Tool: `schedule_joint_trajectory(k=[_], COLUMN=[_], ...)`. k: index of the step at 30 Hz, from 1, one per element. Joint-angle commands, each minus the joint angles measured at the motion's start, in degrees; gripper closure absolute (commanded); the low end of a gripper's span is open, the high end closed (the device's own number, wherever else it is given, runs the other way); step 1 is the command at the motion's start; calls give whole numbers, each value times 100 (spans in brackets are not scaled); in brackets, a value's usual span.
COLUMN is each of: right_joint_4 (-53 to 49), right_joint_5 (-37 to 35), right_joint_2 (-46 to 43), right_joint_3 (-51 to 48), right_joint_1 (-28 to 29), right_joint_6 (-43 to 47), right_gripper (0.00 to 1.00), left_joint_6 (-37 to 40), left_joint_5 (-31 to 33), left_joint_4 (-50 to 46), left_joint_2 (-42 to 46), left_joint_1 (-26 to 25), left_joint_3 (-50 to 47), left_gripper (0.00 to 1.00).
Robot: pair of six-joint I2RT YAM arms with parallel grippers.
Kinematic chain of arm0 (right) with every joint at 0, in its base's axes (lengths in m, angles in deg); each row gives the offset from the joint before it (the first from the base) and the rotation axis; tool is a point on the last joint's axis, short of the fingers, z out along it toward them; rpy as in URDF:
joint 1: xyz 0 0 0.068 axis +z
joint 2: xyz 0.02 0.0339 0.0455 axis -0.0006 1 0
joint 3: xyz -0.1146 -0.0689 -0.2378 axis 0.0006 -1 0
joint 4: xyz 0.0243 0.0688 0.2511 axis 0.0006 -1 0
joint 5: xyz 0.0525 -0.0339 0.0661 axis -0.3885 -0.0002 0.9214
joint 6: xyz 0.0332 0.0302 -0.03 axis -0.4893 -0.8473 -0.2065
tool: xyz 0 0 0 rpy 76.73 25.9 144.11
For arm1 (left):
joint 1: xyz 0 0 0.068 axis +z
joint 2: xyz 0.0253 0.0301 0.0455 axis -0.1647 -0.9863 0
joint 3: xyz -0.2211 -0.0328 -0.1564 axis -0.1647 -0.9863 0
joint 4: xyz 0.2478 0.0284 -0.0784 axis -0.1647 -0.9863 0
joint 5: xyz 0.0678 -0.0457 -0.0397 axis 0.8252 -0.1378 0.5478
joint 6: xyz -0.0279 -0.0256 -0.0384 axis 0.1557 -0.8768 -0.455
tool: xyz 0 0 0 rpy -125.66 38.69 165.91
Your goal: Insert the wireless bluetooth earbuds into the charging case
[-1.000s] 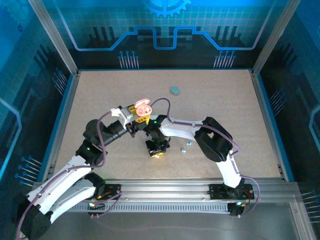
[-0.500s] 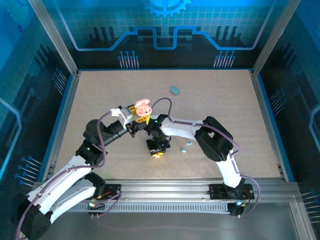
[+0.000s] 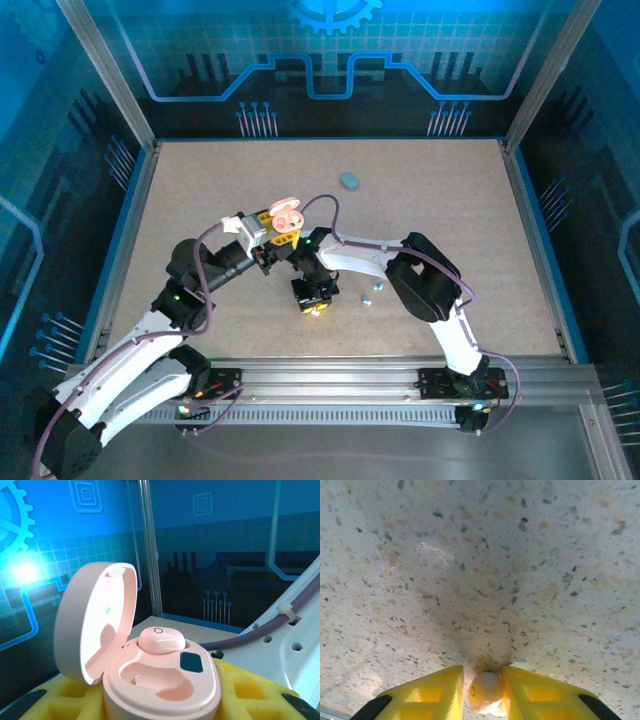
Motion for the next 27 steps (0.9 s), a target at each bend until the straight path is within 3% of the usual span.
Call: schedule_joint_trajectory(k=[1, 7, 20, 27], right_joint_4=[-108, -232, -506, -191], right_joint_5=[-260, -366, -360, -497], right_joint_2=[199, 252, 463, 3], right_joint_3=[131, 287, 465, 89], right_joint_1=[48, 96, 144, 48], right_joint_6=[44, 72, 170, 54], right_gripper=[73, 78, 78, 80], left_joint_6=[42, 45, 60, 109], left_joint_5=[78, 85, 95, 161], left_joint_4=[226, 242, 232, 189], left_joint_2=[17, 21, 53, 128], left_joint_1=[-21, -19, -12, -4], left_joint_3=[-103, -113, -125, -125], left_gripper=[67, 67, 67, 67])
